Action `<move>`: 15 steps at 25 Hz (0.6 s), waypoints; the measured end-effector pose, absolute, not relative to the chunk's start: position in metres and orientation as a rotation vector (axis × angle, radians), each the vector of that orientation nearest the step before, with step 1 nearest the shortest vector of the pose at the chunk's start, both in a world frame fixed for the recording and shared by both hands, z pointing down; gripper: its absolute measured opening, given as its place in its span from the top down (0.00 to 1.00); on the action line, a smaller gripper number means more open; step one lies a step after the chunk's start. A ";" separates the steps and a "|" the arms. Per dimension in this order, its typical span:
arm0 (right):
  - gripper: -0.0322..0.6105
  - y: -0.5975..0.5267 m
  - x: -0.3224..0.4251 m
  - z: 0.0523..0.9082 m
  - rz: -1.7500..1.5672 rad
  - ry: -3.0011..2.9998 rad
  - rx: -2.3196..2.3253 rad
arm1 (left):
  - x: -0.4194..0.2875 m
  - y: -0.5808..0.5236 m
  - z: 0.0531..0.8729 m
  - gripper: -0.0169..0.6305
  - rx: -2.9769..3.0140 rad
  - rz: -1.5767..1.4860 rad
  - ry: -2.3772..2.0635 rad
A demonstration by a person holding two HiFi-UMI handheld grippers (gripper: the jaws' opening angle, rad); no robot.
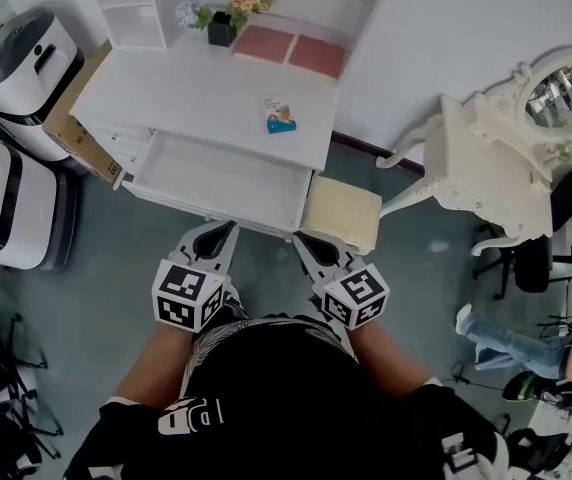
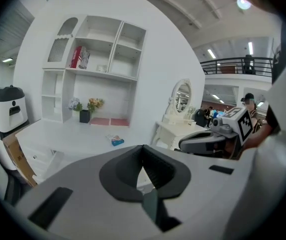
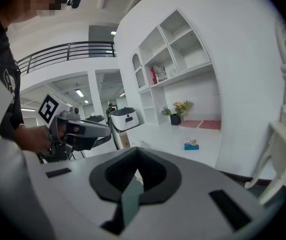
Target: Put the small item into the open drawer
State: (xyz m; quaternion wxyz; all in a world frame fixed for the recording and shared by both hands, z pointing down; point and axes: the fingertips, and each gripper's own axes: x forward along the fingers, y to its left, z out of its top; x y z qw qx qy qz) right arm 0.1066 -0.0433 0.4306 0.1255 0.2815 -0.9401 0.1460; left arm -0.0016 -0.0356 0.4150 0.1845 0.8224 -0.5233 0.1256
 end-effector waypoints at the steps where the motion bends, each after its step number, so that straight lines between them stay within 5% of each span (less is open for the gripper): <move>1: 0.94 -0.047 0.099 0.430 0.413 -2.731 0.823 | -0.009 -0.041 0.415 0.95 2.324 0.356 -1.464; 15: 0.94 -0.090 0.025 0.451 0.172 -2.521 0.838 | -0.080 -0.088 0.447 0.95 2.363 0.469 -1.286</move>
